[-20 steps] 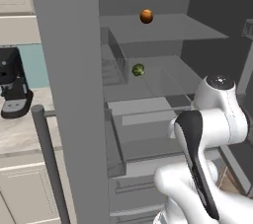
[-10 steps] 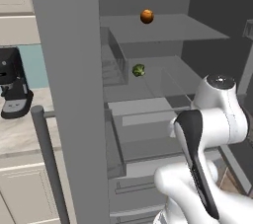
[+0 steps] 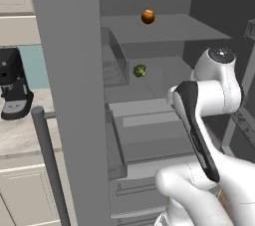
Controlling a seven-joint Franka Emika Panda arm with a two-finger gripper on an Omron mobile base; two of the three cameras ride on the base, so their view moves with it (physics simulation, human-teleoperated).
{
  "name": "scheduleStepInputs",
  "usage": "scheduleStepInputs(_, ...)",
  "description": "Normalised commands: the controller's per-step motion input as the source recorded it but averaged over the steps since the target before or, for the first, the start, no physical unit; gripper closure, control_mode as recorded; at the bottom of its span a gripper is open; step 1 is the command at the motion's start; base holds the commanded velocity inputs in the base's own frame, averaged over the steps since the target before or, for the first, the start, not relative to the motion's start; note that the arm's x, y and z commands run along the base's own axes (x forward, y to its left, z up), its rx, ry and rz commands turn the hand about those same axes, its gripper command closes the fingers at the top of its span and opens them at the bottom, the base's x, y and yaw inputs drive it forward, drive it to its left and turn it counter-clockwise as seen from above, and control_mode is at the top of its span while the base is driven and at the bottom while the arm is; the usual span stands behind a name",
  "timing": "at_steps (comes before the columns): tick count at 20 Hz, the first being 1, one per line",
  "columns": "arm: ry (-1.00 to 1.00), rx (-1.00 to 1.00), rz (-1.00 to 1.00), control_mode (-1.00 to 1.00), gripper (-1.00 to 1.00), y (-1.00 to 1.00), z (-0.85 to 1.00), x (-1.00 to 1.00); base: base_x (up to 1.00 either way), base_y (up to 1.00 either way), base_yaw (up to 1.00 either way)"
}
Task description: Place the broccoli in the correct fridge rack based on whether it is a fruit or vegetable. Finally, close the fridge door.
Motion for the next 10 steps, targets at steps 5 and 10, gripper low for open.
scheduleStepInputs(5,0.0,0.0,0.0,-1.0,1.0,-0.03,-0.14,0.95,0.0,0.0,0.0)
scheduleStepInputs(10,0.0,0.0,0.0,-1.0,1.0,-0.03,-0.65,0.95,0.0,0.0,0.0)
